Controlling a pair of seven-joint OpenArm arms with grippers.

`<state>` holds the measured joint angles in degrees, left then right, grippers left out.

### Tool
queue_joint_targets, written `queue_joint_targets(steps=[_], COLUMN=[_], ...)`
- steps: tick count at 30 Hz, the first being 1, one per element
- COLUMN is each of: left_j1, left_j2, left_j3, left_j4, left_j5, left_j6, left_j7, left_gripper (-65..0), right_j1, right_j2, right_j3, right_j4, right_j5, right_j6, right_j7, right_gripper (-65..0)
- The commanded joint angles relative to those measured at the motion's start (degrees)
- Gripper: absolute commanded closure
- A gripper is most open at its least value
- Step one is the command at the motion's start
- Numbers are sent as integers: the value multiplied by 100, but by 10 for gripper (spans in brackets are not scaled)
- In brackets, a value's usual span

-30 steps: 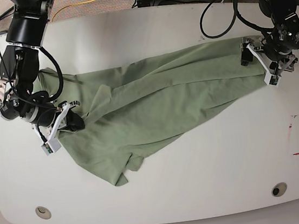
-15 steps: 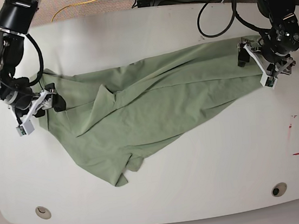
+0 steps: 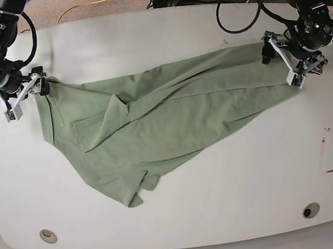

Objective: Fold the T-shirt properly
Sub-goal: 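Release and regrasp the shirt edge with the right gripper, then pull the shirt edge taut with both grippers away from each other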

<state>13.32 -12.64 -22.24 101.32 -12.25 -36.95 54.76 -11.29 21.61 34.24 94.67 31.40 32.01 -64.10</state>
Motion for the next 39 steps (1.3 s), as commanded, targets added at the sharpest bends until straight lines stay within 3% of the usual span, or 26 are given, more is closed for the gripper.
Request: queue_joint_targets(steps=[1,6,9,14,20,24,30,33,35,38,39], left_j1=[17,26,17,0,17,17,70,114,114,123,132], left_j2=[-67,82,82,64,73,73,73,73,64,47,38], left_j3=[-49,-66,-57,-13,-22,-22,-31,-22,-13,-13,-13], left_j4=[88,62,0,-202,-457,-756,-853,-888,-888,-853,-844], left_j5=[-54,-10,-1,-10,-10,-10,-10,-10,-10,-1,-1], left_j6=[-2,33,86,526,534,526,517,517,517,517,517], left_j7=[-153,-531,-549,-558,-558,-558,-558,-558,-558,-531,-522], left_gripper=[-554,-554,-554,-556,-556,-556,-539,-421,-258,-33,-6], right_j1=[61,105,298,448,368,281,237,219,166,17,-10], right_j2=[-81,-196,-196,-187,-213,-222,-222,-222,-222,-222,-222], right_j3=[-17,-158,-184,-167,-184,-202,-202,-202,-202,-184,-184], right_j4=[84,-56,-522,-1138,-1138,-1129,-1129,-1094,-1015,-786,-707], right_j5=[-322,-647,-674,-665,-674,-647,-647,-647,-647,-647,-647], right_j6=[39,135,399,636,707,707,707,716,716,716,716], right_j7=[295,471,480,577,770,770,770,770,770,770,770], right_gripper=[-417,-417,-417,-409,-400,-279,-176,-97,0,0,0])
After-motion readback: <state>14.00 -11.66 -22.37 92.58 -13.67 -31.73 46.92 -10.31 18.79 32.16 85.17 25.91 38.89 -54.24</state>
